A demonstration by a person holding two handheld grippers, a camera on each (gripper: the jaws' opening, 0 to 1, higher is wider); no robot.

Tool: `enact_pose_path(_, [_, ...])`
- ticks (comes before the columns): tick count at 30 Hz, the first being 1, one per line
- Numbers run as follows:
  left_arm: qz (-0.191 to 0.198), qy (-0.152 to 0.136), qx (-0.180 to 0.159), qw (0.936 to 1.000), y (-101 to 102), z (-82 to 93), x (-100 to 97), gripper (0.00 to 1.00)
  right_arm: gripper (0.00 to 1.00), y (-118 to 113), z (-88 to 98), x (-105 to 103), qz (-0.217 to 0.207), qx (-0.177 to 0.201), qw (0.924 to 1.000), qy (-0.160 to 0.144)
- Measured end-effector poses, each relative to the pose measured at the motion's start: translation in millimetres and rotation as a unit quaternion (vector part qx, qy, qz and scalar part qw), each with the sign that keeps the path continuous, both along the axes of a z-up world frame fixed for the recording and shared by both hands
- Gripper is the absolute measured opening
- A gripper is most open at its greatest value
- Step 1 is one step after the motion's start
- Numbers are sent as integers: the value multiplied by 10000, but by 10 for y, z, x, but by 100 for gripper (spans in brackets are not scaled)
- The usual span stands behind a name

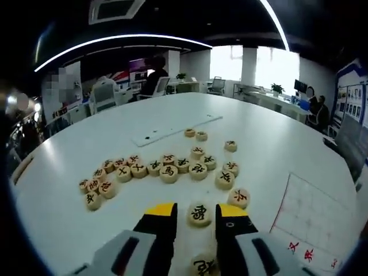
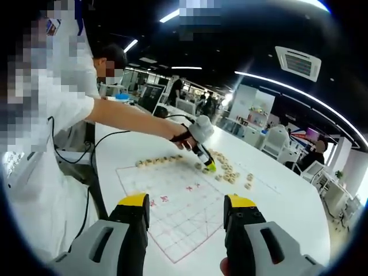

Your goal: Pick up the chess pieces one by one and place each piece onto its starting position on the chessboard, setting the pieces on their correct points until all the chess pieces are arranged in the starting layout

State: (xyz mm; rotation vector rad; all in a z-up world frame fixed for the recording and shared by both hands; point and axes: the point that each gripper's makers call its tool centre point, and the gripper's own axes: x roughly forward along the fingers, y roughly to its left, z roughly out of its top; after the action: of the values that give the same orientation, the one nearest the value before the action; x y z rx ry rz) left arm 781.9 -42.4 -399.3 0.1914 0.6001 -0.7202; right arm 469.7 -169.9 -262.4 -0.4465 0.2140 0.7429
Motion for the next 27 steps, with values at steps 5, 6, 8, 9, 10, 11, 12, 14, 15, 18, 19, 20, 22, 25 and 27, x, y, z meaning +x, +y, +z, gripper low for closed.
enact_pose_path(5, [138,121,-81,9998,7,-39,10,20,52,15,-10,-2,12,-5,10000,8])
enact_pose_path(6, [168,118,-95,9997,21,-34,10,20,52,19,-12,-4,18,-10,10000,10])
enact_pose_path(8, [248,99,-256,9993,40,30,15,20,52,25,-16,-6,21,-10,10000,12])
enact_pose_path(9, [272,91,-286,9992,54,61,13,20,52,22,-15,-2,19,-10,10000,14])
enact_pose_path(10, [284,73,-305,9991,77,101,14,20,52,19,-16,2,16,-12,10000,19])
enact_pose_path(11, [299,33,-312,9991,107,151,7,20,52,16,-18,7,12,-12,10000,24])
enact_pose_path(12, [298,7,-308,9991,127,179,0,20,52,14,-19,9,10,-12,10000,27])
enact_pose_path(14, [280,-52,-322,9991,189,265,-34,20,52,11,-19,16,8,-12,10000,34])
enact_pose_path(15, [272,-76,-361,9989,218,307,-65,20,52,10,-17,17,9,-13,10000,34])
enact_pose_path(18, [211,-115,-438,9988,318,399,-222,20,52,7,-10,16,7,-11,10000,25])
enact_pose_path(19, [148,-150,-425,9989,344,419,-294,20,52,2,-8,16,-2,-12,10000,25])
enact_pose_path(20, [98,-158,-421,9989,377,436,-385,20,52,-2,-5,17,-11,-13,10000,22])
enact_pose_path(22, [11,-205,-415,9989,448,467,-560,20,52,-4,5,12,-11,-2,10000,13])
enact_pose_path(25, [-182,-340,-220,9990,572,474,-814,20,52,-4,4,3,-7,-20,10000,13])
enact_pose_path(27, [-269,-333,-259,9987,632,494,-989,20,52,7,-1,1,-11,-14,10000,14])
